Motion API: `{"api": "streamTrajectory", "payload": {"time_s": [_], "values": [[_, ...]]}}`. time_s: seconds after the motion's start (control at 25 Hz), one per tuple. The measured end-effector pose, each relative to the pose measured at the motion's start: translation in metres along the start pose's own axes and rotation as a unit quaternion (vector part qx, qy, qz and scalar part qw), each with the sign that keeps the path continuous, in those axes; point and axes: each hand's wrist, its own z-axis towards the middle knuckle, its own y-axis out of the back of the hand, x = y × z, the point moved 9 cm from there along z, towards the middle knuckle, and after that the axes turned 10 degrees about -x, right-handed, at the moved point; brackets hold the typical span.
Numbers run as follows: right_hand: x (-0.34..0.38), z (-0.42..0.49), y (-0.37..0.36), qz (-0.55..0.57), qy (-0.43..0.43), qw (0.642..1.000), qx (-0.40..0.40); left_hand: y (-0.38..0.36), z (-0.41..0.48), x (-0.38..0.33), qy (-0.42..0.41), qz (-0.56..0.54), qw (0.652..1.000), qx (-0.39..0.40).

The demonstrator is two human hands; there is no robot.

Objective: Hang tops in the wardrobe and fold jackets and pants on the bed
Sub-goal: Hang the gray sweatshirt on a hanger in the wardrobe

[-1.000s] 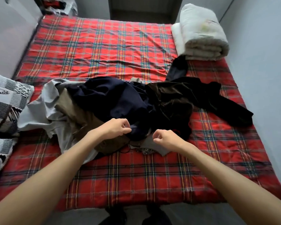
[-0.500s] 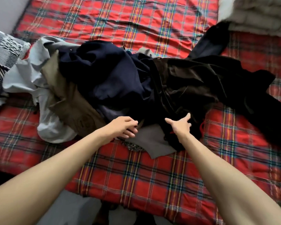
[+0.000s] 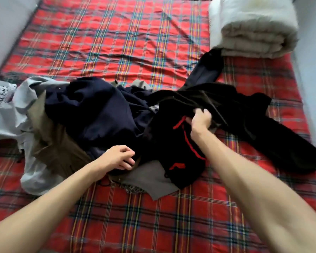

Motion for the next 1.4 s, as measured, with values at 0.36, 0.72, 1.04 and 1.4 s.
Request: {"api": "streamTrajectory", "payload": {"time_s": [0.36, 0.72, 1.04, 1.4], "values": [[0.189, 0.046, 0.068, -0.194, 0.356, 0.914, 0.006, -0.049, -0.001, -0.101, -0.091, -0.024, 0.995, 0.015], [-0.203, 0.011, 0.060, -0.436, -0.048, 0.890, 0.128, -0.040, 0.039, -0.003, 0.001, 0.004, 1.000, -0.010], [0.028, 0.042, -0.009, 0.081, -0.038, 0.993, 0.079, -0.049, 0.037, -0.022, 0.011, -0.036, 0.999, 0.002], [0.008, 0.061, -0.001, -0.291, 0.211, 0.922, 0.142, -0.013, 0.052, -0.035, -0.119, 0.196, 0.966, -0.119]]}}
